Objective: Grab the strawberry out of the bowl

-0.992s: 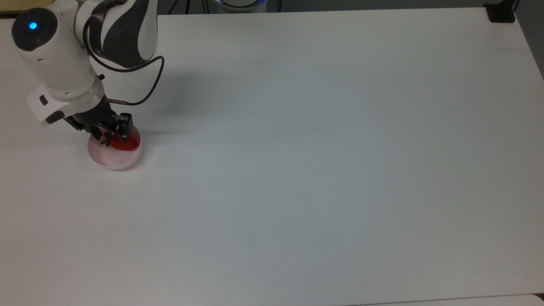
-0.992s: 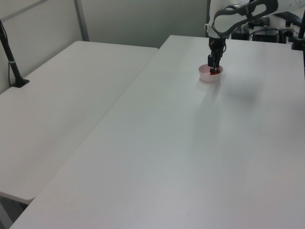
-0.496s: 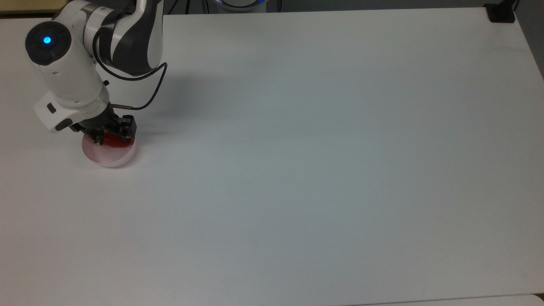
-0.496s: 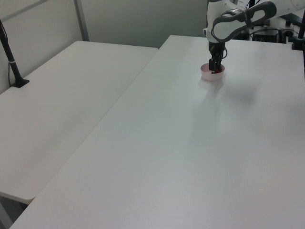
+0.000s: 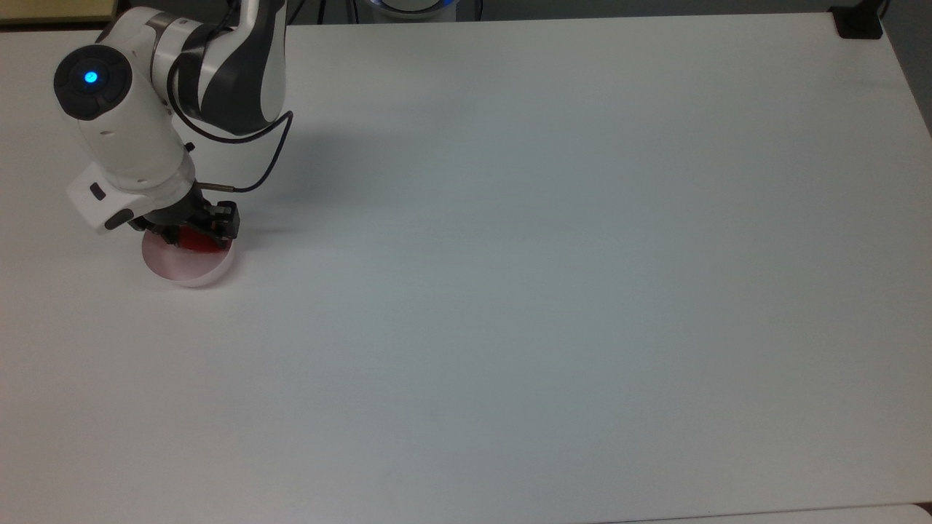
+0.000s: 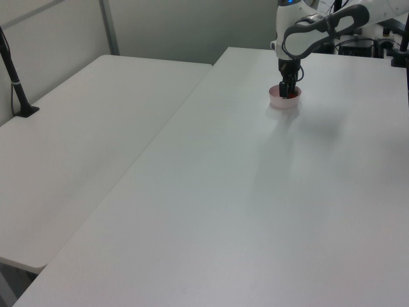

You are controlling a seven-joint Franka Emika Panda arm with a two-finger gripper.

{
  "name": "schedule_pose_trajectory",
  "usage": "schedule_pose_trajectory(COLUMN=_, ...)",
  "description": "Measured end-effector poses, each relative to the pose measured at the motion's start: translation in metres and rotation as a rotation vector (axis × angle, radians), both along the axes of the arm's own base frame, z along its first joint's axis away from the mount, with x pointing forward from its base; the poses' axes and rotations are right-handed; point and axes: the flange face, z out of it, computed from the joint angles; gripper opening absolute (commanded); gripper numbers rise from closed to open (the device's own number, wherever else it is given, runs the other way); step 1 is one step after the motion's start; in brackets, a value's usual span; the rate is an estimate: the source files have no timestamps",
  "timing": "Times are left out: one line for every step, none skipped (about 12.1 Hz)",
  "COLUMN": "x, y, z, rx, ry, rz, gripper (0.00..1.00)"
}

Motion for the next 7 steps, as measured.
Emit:
schedule_pose_trajectory(x=0.001, y=0.002, z=0.001, rx=0.000, ry=-0.001, rz=0.003, gripper=0.47)
schedule_pose_trajectory(x=0.003, y=0.003, z=0.005, rx=-0.003, ry=-0.010, rz=0.005, gripper=0.47)
schedule_pose_trajectory(x=0.004, y=0.003, z=0.008, rx=-0.005, ry=-0.014, rz=0.005, gripper=0.47)
schedule_pose_trajectory(x=0.004, y=0.003, z=0.009, rx=-0.005, ry=-0.015, rz=0.005, gripper=0.47)
schedule_pose_trajectory(x=0.004, y=0.003, z=0.009, rx=-0.006, ry=-0.017, rz=0.005, gripper=0.47)
schedule_pose_trajectory(x=0.005, y=0.002, z=0.010, rx=-0.006, ry=-0.019, rz=0.005, gripper=0.47)
schedule_pose_trajectory(x=0.005, y=0.002, z=0.011, rx=-0.007, ry=-0.020, rz=0.005, gripper=0.47)
